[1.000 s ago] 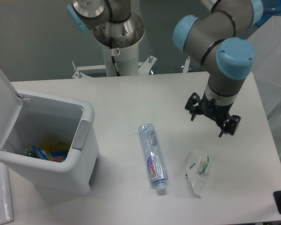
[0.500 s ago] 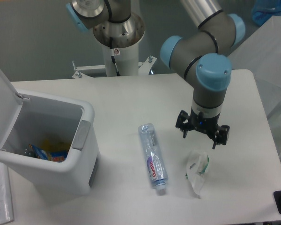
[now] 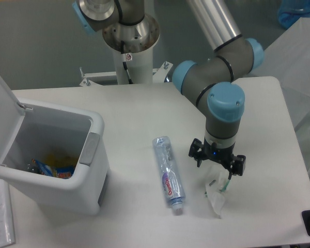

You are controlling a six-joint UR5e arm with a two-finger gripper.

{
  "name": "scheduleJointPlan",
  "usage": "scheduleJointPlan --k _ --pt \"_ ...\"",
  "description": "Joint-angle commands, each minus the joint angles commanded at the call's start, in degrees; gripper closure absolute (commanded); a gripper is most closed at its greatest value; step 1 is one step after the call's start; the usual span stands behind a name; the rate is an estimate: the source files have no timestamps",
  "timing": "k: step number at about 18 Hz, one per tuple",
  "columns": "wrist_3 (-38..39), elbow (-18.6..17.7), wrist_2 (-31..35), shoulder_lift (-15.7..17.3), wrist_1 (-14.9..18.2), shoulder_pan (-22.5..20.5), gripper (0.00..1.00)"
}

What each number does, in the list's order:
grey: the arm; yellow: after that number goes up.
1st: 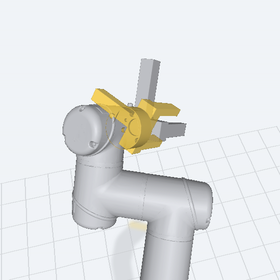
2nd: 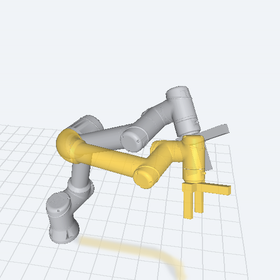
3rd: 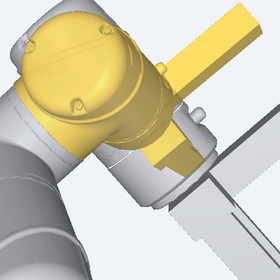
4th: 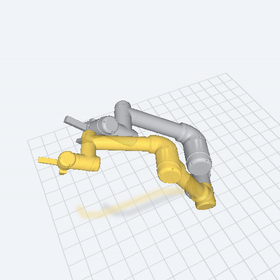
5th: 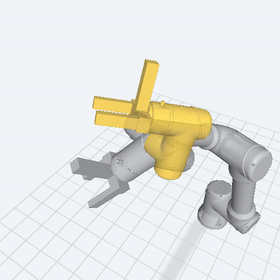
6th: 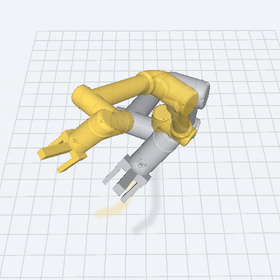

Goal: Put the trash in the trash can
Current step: 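Move the open gripper down over the clear plastic bag, then close the gripper on the clear plastic bag and lift it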

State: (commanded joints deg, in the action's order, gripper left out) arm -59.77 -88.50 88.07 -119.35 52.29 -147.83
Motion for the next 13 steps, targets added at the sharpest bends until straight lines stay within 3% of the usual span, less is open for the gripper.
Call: scheduleJointPlan --k 6,8,9,10,11,13 --pt "0.0 -1.0 0.1 -0.4 0.1 0.7 0.01" --pt "0.0 -2.2 0.2 -0.6 -0.1 0.8 0.19" --pt "0.0 -2.6 1.0 -0.6 0.0 0.8 0.45" --pt "0.0 -2.7 1.8 -0.6 0.0 1.3 0.60" --pt "0.4 -2.6 2.8 -0.6 0.0 1.6 0.68" --pt "2.2 -2.4 3.4 -0.8 0.0 1.7 0.76"
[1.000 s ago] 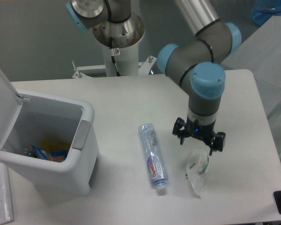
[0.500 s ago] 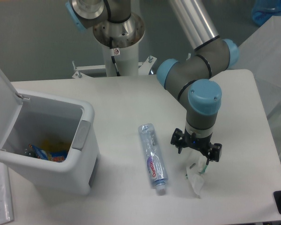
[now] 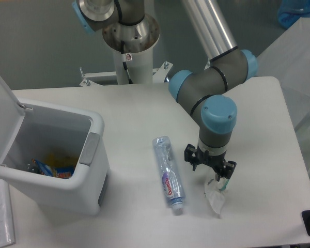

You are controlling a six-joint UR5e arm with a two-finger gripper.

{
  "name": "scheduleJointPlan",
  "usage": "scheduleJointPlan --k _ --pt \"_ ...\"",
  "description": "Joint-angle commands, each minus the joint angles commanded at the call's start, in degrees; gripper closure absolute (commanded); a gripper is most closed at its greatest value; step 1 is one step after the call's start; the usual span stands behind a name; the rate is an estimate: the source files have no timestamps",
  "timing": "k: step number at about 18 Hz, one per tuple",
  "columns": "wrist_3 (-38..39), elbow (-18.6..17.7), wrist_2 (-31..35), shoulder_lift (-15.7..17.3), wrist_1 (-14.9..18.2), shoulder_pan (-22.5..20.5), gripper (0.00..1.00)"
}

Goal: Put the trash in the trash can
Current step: 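Close the gripper on the clear plastic bag and lift it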

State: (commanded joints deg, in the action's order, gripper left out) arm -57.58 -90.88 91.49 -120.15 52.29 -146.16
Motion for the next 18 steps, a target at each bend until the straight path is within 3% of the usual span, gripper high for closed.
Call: scheduleJointPlan --k 2,7,9,15,18 --pt "1.9 0.5 0.0 -0.3 -0.1 0.2 0.84" --pt "3.8 2.2 -0.4 -0.1 -0.1 0.3 0.85" --pt "4.0 2.5 -0.7 -0.2 -0.1 0.9 1.00" --pt "4.7 3.3 -0.9 0.2 -0.1 1.1 1.00" --pt "8.1 5.6 -2.0 0.7 0.0 1.1 1.00"
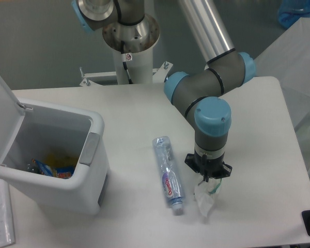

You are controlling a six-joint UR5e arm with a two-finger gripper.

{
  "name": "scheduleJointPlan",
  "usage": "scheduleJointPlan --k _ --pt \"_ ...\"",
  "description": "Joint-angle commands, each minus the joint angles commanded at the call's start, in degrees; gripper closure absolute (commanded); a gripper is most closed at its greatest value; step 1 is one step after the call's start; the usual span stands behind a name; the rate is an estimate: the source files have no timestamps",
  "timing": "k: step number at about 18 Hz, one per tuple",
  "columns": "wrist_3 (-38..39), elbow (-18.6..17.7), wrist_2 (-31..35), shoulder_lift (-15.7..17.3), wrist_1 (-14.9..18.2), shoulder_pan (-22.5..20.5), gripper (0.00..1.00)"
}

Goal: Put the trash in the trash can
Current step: 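Close the gripper on the clear plastic bag and lift it, then carry the bag over the white trash bin opening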

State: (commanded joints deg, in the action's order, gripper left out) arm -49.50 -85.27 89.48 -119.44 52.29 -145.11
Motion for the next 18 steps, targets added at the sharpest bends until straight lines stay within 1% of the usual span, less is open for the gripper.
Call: scheduleJointPlan --k 3,4,6,9,11,13,18 --pt "4.0 3.3 -5.6 0.2 0.0 -0.4 1.00" --pt "4.9 3.6 -8.0 1.0 0.0 -0.6 1.00" --pt "5.4 3.6 -11.8 3.1 0.0 -0.8 1.00" --pt "5.8 3.4 -14.6 5.7 0.1 -0.5 1.00" --pt "7.8 3.1 -16.9 8.3 0.1 0.0 1.00" --pt "9.2 2.7 -19.2 11.2 0.1 1.1 1.00" --pt "10.9 2.7 -24.9 16.2 0.1 3.9 1.00"
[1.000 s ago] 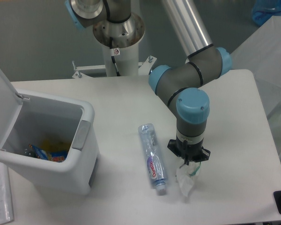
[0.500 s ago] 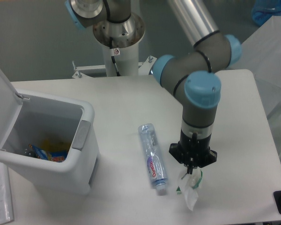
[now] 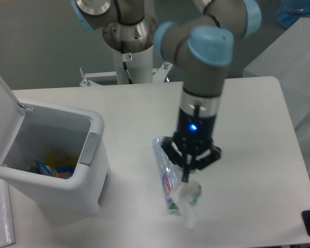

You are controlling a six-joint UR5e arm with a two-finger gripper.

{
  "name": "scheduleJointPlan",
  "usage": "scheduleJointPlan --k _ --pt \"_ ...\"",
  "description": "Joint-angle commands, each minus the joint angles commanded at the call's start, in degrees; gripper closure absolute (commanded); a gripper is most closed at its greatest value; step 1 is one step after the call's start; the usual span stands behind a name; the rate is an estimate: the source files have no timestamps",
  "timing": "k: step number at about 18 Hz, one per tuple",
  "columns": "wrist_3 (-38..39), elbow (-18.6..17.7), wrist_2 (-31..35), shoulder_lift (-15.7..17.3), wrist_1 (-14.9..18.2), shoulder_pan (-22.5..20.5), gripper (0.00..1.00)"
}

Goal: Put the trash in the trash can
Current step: 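Carry the bag over the white trash bin opening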

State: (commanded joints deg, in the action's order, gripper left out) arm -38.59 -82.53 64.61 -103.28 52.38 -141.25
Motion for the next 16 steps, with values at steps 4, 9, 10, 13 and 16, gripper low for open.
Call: scheduleJointPlan --k 4,9,10,13,16 --pt "0.8 -0.2 -2.0 3.8 0.0 2.7 1.00" --pt "1.2 -4.6 -1.9 9.3 0.1 6.2 1.00" --pt "1.0 -6.2 -1.9 10.7 0.0 6.6 1.00" --pt "0.5 -10.3 -1.8 13.9 0.0 7.9 1.00" --pt "1.0 -11.6 -1.8 14.3 0.1 9.0 1.00"
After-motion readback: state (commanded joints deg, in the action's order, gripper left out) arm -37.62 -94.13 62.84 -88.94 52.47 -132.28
